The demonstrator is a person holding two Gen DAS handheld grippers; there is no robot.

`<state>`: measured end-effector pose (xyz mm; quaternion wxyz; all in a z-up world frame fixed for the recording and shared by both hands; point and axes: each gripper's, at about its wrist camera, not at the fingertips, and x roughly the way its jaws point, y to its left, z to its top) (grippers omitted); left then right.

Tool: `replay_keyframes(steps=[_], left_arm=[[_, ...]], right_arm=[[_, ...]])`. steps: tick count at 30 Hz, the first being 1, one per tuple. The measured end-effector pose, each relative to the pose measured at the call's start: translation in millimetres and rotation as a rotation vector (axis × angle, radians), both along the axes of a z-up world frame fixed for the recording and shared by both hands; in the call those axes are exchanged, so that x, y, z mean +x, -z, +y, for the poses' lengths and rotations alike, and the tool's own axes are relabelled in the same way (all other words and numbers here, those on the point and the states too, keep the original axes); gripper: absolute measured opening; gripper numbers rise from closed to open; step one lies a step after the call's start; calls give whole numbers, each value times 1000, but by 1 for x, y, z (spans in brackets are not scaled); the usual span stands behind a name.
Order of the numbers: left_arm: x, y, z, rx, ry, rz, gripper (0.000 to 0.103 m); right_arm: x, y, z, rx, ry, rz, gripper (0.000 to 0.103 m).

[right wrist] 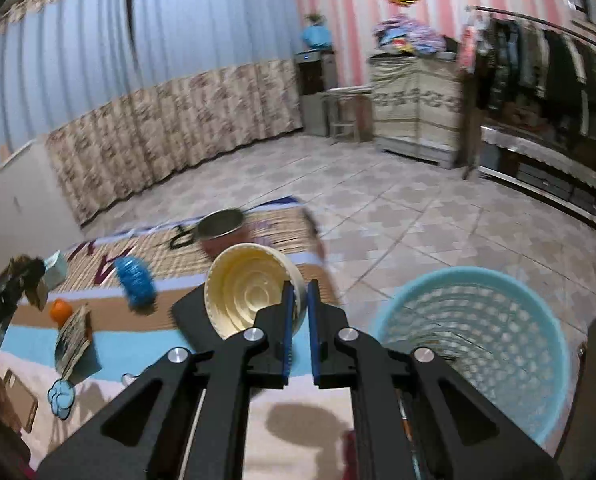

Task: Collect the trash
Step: 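Open both tools over the basket to drop the brown paper and cream dish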

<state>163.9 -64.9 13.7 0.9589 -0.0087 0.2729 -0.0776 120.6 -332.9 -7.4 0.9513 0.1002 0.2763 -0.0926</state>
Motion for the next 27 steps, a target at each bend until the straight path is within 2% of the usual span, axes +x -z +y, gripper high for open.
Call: replay_keyframes(steps=[6,12,18,27], left_arm=[[-4,2,-43,-4,74,-3,48],[-11,4,-96,1,164,-10,48],[-20,10,-150,-6,254,-1,48],[-27,27,-213,-27,370,23,48]], right_arm=[[-25,3,-58,7,140,3,7],[-50,16,-97,23,241,10,7],[-66,25,-123,37,297,11,7],[-75,31,-136,26,346,25,7]])
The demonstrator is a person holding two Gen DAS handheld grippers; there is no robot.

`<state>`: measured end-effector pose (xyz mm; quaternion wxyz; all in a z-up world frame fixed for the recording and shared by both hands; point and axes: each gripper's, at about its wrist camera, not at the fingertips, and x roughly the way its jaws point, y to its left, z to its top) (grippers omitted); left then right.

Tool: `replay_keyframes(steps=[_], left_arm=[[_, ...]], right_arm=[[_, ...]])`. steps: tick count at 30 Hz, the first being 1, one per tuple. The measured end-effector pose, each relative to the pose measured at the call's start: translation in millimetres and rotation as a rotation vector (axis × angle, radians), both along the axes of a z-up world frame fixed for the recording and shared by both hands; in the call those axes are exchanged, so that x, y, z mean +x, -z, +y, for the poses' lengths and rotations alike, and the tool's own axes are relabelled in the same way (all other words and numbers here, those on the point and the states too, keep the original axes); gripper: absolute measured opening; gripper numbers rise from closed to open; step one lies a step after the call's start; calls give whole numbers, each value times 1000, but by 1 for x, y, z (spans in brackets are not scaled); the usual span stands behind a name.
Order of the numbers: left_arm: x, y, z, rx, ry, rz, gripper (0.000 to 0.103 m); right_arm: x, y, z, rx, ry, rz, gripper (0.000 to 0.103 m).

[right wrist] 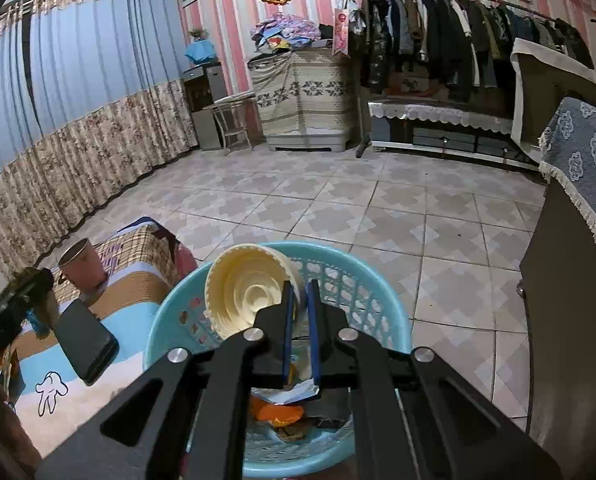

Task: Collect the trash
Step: 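Open both tools over the basket to drop the brown paper and cream dish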

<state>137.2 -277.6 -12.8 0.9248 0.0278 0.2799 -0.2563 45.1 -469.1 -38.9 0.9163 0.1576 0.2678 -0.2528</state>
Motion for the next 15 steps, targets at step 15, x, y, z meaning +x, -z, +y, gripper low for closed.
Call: replay_keyframes(steps=[15], left_arm=[[-9,40,-65,2,156,27,52]], right_arm=[[-3,20,-19,59,41,18,7]])
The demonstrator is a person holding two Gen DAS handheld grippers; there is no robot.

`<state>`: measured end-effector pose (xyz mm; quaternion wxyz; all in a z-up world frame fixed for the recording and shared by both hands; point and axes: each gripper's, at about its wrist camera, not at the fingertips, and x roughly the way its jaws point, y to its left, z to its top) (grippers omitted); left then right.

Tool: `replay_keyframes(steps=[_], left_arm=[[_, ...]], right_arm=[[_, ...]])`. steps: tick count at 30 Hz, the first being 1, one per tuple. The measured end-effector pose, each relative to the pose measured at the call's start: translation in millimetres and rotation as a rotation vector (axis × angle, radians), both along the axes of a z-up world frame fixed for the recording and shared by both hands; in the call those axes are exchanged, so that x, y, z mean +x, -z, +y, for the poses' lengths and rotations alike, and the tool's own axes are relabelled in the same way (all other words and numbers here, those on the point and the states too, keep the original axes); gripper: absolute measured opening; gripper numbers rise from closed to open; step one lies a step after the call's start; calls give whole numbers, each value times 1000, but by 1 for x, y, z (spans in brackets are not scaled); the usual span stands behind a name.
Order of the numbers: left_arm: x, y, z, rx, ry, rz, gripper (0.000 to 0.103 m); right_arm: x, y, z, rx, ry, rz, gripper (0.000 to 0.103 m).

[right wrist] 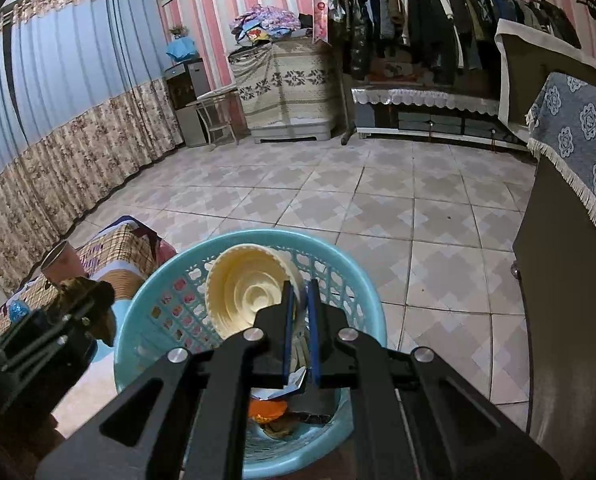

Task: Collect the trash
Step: 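Open both tools over the basket to drop the brown paper and cream dish, then move both tools back over the bedspread toward the patterned snack bag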

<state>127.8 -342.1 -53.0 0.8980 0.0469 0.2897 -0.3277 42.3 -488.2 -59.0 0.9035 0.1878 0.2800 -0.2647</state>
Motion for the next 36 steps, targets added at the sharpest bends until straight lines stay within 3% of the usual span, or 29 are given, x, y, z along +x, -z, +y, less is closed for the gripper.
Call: replay_keyframes(steps=[5,11,16,19,25,27,29,36], left_arm=[[1,3,-1,-5,13,5,55],[-3,-4,3,-8,-1,-32,70],[-3,-10,19,5,-55,-76,90],[-1,-10,34,-2,-99,-88,96],[3,-17,63,11,-184,-102,97],[5,-21,73,1,-208,-99,97],[6,-23,80,-5,-216,-96,97],[4,-34,104,14,-267,-118,97]], right_arm=[[1,4,-3,5,2,9,7],[3,5,-2,-5,-3,18,7],[9,8,2,-16,-14,28,7],[16,13,8,-39,-22,47,7],[28,20,16,-67,-31,79,12],[35,26,23,-99,-36,108,20],[40,30,27,-118,-44,130,44],[44,32,27,-105,-49,159,73]])
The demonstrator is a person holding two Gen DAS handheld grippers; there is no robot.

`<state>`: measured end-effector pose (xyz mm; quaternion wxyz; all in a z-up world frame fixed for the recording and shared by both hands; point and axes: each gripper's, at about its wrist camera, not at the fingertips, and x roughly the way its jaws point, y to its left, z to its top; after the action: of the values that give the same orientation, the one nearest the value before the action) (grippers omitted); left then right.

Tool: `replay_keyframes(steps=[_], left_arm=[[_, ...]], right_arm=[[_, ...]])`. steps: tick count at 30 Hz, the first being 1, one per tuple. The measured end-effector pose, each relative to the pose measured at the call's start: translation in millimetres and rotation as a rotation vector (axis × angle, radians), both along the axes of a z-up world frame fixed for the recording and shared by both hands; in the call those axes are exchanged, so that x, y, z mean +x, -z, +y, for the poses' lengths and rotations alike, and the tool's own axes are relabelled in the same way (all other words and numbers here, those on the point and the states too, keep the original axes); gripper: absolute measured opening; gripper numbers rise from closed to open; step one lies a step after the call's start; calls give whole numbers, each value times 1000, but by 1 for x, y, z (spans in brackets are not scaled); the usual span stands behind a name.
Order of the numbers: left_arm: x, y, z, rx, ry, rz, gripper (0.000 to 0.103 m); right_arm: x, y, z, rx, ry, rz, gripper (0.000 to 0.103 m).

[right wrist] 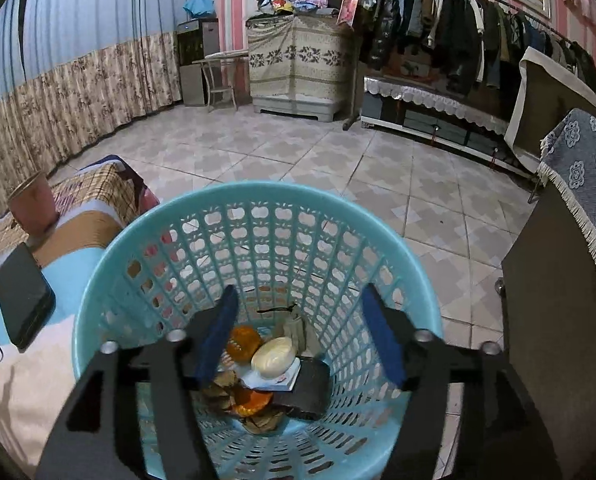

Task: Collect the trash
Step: 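Move both tools back over the bedspread toward the patterned snack bag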

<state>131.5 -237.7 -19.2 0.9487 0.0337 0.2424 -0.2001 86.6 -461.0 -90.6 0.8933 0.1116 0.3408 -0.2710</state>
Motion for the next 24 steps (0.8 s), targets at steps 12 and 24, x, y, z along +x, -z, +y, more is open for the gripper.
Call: replay_keyframes(steps=[12,24], left_arm=[[-7,-23,83,39,-141,-59,97],[1,-11,174,42,-247,-11,98]], right_arm=[[16,-34,64,13,-141,-107,93],[36,-76,172,-29,-341,-204,98]])
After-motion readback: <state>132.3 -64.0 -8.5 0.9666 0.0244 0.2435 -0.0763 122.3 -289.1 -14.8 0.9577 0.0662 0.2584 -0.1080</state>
